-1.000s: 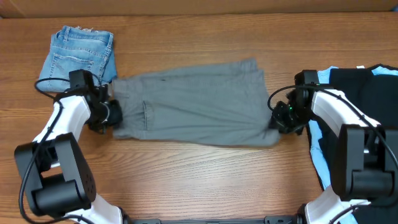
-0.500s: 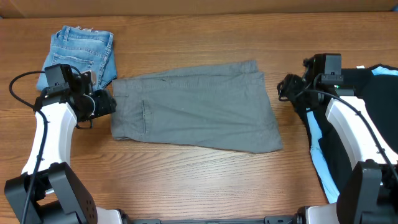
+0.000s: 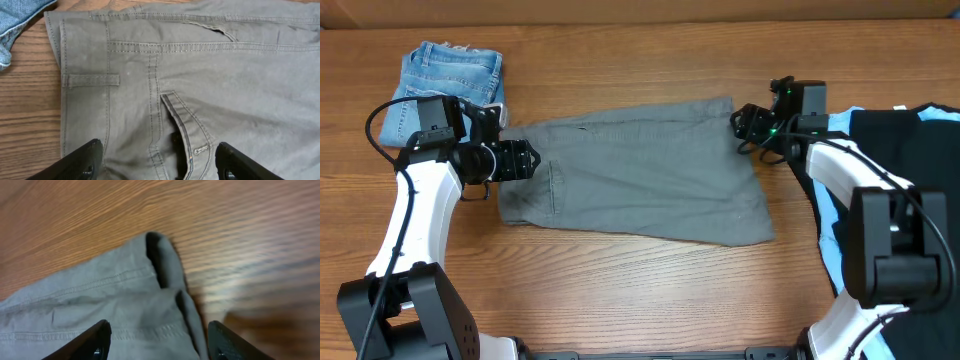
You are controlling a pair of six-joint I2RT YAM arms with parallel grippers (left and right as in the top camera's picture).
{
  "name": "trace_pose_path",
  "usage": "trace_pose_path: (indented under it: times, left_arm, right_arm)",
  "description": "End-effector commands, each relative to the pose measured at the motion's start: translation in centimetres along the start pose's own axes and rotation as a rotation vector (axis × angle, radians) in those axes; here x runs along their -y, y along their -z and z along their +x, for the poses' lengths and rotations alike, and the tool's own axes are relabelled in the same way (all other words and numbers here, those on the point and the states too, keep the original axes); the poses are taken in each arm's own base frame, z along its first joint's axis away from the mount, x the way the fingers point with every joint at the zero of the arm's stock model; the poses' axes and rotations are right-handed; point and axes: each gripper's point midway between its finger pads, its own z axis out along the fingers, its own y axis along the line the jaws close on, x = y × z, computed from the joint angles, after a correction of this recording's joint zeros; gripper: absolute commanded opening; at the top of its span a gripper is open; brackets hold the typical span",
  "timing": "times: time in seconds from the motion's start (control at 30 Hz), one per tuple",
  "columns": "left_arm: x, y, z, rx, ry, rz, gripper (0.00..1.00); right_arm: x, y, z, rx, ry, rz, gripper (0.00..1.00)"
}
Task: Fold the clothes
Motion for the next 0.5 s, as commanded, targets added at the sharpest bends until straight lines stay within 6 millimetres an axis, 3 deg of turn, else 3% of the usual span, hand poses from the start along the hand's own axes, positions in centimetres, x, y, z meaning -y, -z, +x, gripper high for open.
trace_pose_path:
  times: [0.0,0.07,0.17,0.23,0.3,0.47]
  left_arm:
    - [0.8,0.5,-0.8,0.025,-0.041,0.023,0.75]
    - [0.8,0.5,-0.8,0.024,-0.04,0.023,0.74]
    - [0.8,0.5,-0.7,0.022,-0.039,0.024,0.73]
    - [0.9,0.5,-0.7,0.022,-0.039,0.027,0.73]
    - [0.9,0.5,-0.7,0.022,-0.035,0.027,0.73]
    - [1.0,0.4,-0.5,0.015,-0.033,0.028,0.73]
  right_arm:
    - [-0.9,-0.8,0.2,-0.006,0.022,-0.031,0.65]
    - [-0.8,-0.9,0.3,-0.01,0.022,-0.027,0.64]
    - [-0.7,-0.9,0.5,-0.016,0.02,-0.024,0.54]
    - [-0.6,-1.0,0.5,-0.017,0.018,-0.018,0.58]
    - [-0.1,-1.1,0.3,-0.005,0.019,0.006,0.7]
    - [0.6,-2.3,1.0,-0.018,0.014,0.012,0.65]
